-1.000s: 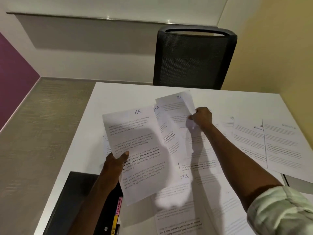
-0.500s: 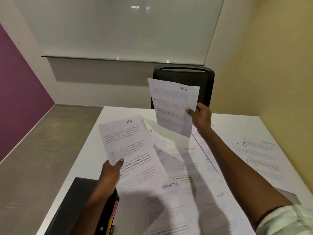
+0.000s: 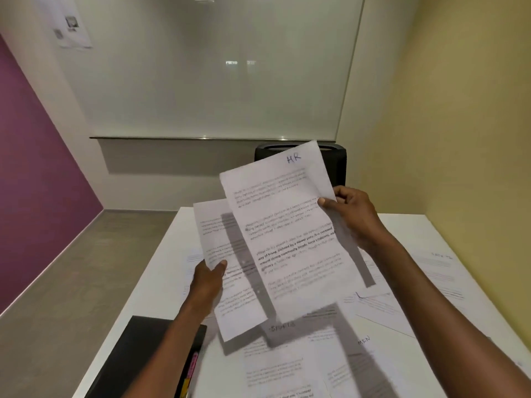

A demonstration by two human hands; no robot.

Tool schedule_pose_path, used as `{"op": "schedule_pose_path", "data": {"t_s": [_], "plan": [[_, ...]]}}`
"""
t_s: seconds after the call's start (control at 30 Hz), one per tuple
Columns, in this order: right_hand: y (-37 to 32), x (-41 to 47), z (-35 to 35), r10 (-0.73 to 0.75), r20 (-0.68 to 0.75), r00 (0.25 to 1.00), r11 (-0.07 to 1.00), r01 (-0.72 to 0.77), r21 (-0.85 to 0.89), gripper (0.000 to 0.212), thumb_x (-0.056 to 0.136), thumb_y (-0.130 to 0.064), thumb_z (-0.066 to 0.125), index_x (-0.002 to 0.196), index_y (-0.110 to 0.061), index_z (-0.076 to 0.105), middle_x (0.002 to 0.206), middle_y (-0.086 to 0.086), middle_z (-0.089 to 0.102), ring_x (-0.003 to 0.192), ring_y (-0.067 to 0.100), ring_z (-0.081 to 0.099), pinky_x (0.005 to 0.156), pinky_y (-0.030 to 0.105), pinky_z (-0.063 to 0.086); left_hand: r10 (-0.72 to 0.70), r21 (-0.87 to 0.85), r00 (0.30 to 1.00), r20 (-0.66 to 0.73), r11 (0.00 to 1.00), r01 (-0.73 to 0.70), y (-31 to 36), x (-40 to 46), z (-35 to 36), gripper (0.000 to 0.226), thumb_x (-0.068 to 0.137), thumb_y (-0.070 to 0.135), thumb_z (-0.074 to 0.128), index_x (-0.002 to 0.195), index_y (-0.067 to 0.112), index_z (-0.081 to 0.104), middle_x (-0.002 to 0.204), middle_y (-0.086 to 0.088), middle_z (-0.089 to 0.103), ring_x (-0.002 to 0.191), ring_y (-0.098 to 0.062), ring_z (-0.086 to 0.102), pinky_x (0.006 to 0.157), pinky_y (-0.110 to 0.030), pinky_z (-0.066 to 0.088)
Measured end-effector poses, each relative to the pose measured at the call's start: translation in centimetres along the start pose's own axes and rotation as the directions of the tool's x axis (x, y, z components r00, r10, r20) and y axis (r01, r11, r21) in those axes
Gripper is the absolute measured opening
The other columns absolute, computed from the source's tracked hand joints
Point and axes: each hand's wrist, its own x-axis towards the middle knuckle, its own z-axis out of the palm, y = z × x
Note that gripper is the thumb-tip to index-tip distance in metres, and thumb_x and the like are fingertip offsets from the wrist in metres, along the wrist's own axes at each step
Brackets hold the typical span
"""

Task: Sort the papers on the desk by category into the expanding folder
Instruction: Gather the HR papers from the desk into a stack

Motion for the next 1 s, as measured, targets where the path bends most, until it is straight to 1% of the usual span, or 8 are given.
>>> {"op": "schedule_pose_path", "data": {"t_s": [0.13,0.23,0.33,0.43,0.57,0.67,0.77,1.0], "plan": [[2.4,-1.8,0.4,0.158,0.012,0.987,0.984,-0.158,0.084,0.005,0.085,-0.008,0.071,0.083,-0.005,0.067,0.088,0.014,0.075,0.086,0.035,0.072,0.080,0.044,0.057,-0.026,0.013,0.985,0.168,1.000,0.024,-0.9,-0.1,2.1,0.063,0.082,0.038,0.078,0.137,0.014,0.056,0.129,-0.002,0.066,0.123,-0.024,0.059,0.110,-0.048,0.041],[4.4,-3.5,0.9,0.224,-0.132,0.966,0.962,-0.241,-0.129,0.021,0.086,-0.018,0.071,0.069,-0.013,0.058,0.068,0.002,0.068,0.068,0.025,0.068,0.062,0.030,0.052,-0.086,0.026,0.943,0.322,0.996,0.082,-0.8,-1.7,4.0,0.034,0.093,0.018,0.068,0.126,0.008,0.065,0.122,-0.013,0.069,0.113,-0.031,0.065,0.105,-0.051,0.047],[6.2,-5.3,0.6,0.301,-0.148,0.942,0.913,-0.330,-0.239,0.020,0.088,-0.027,0.068,0.099,-0.016,0.057,0.094,-0.001,0.064,0.081,0.017,0.063,0.059,0.022,0.044,-0.133,0.004,0.872,0.471,0.989,0.149,-1.3,-3.1,5.4,0.027,0.096,0.014,0.063,0.121,0.005,0.068,0.118,-0.020,0.069,0.111,-0.039,0.065,0.100,-0.054,0.049],[8.2,-6.6,-0.2,0.396,-0.143,0.907,0.893,-0.417,-0.171,0.055,0.085,-0.021,0.075,0.130,-0.014,0.044,0.117,-0.001,0.052,0.103,0.019,0.055,0.071,0.022,0.044,-0.189,-0.026,0.815,0.548,0.970,0.243,-2.3,-4.0,6.3,0.039,0.084,0.020,0.077,0.119,0.005,0.068,0.117,-0.023,0.067,0.102,-0.035,0.067,0.089,-0.046,0.054],[10.4,-8.4,-1.0,0.377,-0.191,0.906,0.921,-0.389,-0.030,0.025,0.083,-0.002,0.072,0.107,0.001,0.067,0.103,0.009,0.071,0.075,0.011,0.065,0.055,0.014,0.051,-0.252,-0.302,0.814,0.524,0.839,0.454,-3.9,-4.1,7.6,0.066,0.089,0.067,0.051,0.132,0.019,0.062,0.133,-0.015,0.062,0.124,-0.035,0.057,0.108,-0.054,0.041],[11.7,-9.3,-1.8,0.295,-0.239,0.925,0.934,-0.332,-0.135,0.017,0.086,-0.015,0.071,0.101,-0.009,0.068,0.096,0.007,0.073,0.085,0.021,0.070,0.066,0.029,0.058,-0.112,-0.225,0.903,0.416,0.949,0.221,-4.4,-4.6,9.2,0.049,0.092,0.054,0.055,0.131,0.024,0.060,0.124,0.000,0.070,0.119,-0.021,0.063,0.109,-0.047,0.042],[11.7,-10.0,-2.7,0.188,-0.254,0.949,0.966,-0.225,-0.127,0.021,0.090,-0.022,0.068,0.109,-0.015,0.064,0.097,-0.005,0.069,0.090,0.013,0.067,0.065,0.020,0.055,0.061,0.028,0.967,0.246,0.997,-0.070,-4.4,-5.4,11.2,0.038,0.084,0.026,0.077,0.121,0.025,0.066,0.111,0.006,0.074,0.108,-0.019,0.069,0.098,-0.041,0.052],[14.6,-12.7,-5.2,0.158,-0.230,0.960,0.986,-0.166,-0.015,0.030,0.089,-0.023,0.070,0.118,-0.018,0.065,0.108,-0.004,0.072,0.097,0.011,0.070,0.077,0.028,0.059,0.129,0.030,0.988,0.088,0.991,-0.132,-6.3,-7.2,13.7,0.039,0.073,0.025,0.087,0.108,0.029,0.069,0.102,0.011,0.075,0.091,-0.004,0.071,0.078,-0.024,0.058]]}}
